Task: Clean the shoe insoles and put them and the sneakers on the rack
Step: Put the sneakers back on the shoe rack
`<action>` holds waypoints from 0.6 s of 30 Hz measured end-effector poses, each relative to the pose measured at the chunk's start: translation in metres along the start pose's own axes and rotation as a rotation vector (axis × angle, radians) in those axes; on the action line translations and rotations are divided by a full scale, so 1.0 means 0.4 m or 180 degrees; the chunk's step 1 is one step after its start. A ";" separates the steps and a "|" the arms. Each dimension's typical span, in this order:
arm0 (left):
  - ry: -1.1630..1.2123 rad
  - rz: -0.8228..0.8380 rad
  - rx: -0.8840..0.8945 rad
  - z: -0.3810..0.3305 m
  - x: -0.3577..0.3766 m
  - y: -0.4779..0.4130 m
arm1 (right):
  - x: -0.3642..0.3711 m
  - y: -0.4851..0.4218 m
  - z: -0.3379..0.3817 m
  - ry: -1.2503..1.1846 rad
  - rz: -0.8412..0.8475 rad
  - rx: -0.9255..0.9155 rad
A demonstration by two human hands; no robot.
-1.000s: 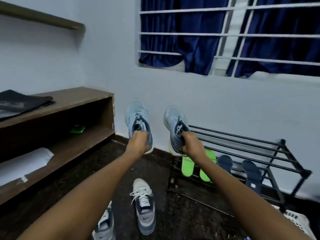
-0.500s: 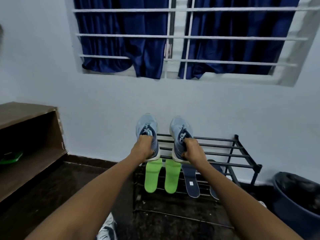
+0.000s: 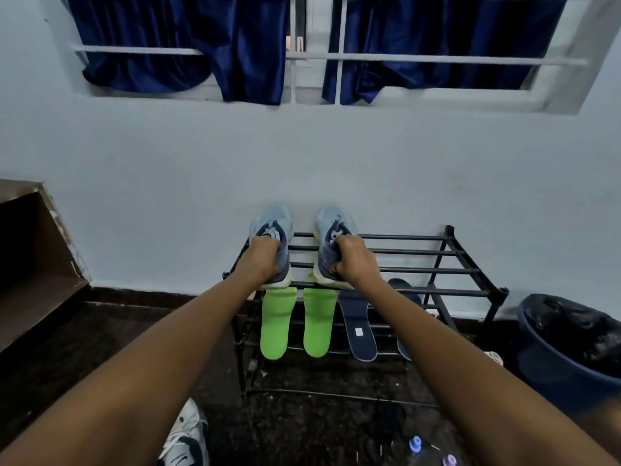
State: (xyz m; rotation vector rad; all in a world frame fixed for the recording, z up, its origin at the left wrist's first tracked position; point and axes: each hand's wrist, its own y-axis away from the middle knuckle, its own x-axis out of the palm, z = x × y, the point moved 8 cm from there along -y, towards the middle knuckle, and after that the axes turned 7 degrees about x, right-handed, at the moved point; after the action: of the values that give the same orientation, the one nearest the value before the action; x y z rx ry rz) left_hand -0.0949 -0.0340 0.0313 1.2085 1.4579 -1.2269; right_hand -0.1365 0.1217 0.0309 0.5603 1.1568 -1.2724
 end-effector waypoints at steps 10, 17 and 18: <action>-0.0212 0.0032 0.0017 -0.007 -0.009 -0.032 | 0.037 -0.019 0.057 0.0245 0.0053 -0.0138; -0.0194 0.0002 0.0029 0.013 0.015 -0.049 | 0.052 -0.033 0.075 0.0531 0.0166 -0.0198; -0.0192 -0.0031 0.0039 0.014 0.018 -0.048 | 0.057 -0.033 0.078 0.0585 0.0167 -0.0194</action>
State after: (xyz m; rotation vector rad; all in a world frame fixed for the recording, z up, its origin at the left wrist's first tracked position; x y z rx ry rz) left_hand -0.1151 -0.0394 0.0263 1.1641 1.4157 -1.2700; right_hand -0.1404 0.0813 0.0259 0.6687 1.3203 -1.1551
